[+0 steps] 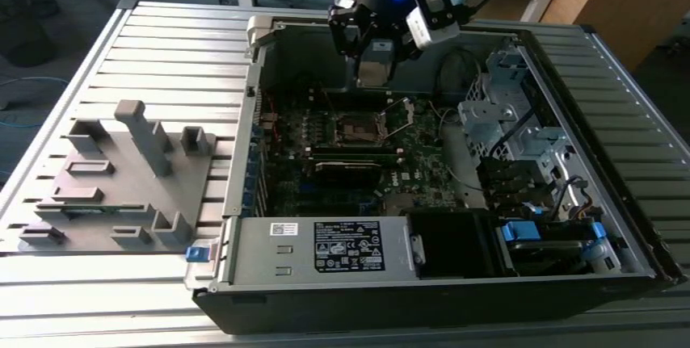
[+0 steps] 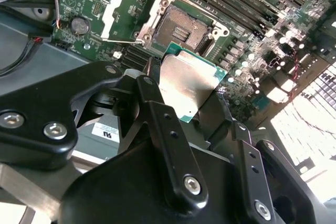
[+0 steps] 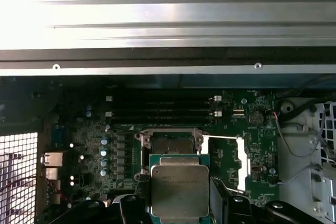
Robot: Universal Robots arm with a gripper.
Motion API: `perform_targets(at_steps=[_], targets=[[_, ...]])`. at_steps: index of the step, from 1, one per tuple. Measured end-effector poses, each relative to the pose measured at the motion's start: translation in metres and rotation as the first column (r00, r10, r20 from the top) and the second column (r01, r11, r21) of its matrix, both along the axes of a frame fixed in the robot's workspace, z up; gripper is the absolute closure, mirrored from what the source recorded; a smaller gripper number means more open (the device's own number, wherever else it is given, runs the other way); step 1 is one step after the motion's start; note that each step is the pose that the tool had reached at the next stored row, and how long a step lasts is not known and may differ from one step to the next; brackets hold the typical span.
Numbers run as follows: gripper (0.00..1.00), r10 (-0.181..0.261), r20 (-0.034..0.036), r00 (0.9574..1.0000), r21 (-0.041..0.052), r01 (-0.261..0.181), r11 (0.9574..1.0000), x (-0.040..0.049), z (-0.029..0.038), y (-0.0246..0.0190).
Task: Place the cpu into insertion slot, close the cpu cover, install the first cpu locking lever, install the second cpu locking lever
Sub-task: 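Place the cpu into insertion slot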
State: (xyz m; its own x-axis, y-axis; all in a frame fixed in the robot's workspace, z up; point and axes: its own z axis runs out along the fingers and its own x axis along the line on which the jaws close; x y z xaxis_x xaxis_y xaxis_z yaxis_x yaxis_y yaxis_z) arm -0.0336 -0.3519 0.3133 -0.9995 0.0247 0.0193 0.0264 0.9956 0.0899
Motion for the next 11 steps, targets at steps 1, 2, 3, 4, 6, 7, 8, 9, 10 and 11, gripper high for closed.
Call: perform_targets(at_steps=[1, 2, 3, 4, 6, 7, 8, 9, 10, 11], targets=[[0.46, 0.000, 0.0000, 1.0000, 0.0000, 0.000, 1.0000, -0.0001, -0.0018, 0.0000], [0.46, 0.000, 0.0000, 1.0000, -0.0001, 0.000, 1.0000, -0.0002, -0.0035, 0.0000], [0.46, 0.000, 0.0000, 1.0000, -0.0001, 0.000, 1.0000, -0.0003, -0.0052, 0.0000], [0.46, 0.000, -0.0001, 1.0000, -0.0001, 0.000, 1.0000, -0.0003, -0.0071, 0.0000], [0.46, 0.000, 0.0000, 1.0000, 0.0000, 0.000, 1.0000, -0.0004, -0.0107, 0.0000], [0.46, 0.000, 0.0000, 1.0000, 0.0000, 0.000, 1.0000, -0.0005, -0.0125, 0.0000], [0.46, 0.000, 0.0000, 1.0000, 0.0000, 0.000, 1.0000, -0.0005, -0.0143, 0.0000], [0.46, 0.000, 0.0000, 1.0000, 0.0000, 0.000, 1.0000, -0.0006, -0.0161, 0.0000], [0.46, 0.000, 0.0000, 1.0000, 0.0000, 0.000, 1.0000, -0.0006, -0.0181, 0.0000], [0.46, 0.000, -0.0001, 1.0000, 0.0000, 0.000, 1.0000, -0.0006, -0.0198, 0.0000]])
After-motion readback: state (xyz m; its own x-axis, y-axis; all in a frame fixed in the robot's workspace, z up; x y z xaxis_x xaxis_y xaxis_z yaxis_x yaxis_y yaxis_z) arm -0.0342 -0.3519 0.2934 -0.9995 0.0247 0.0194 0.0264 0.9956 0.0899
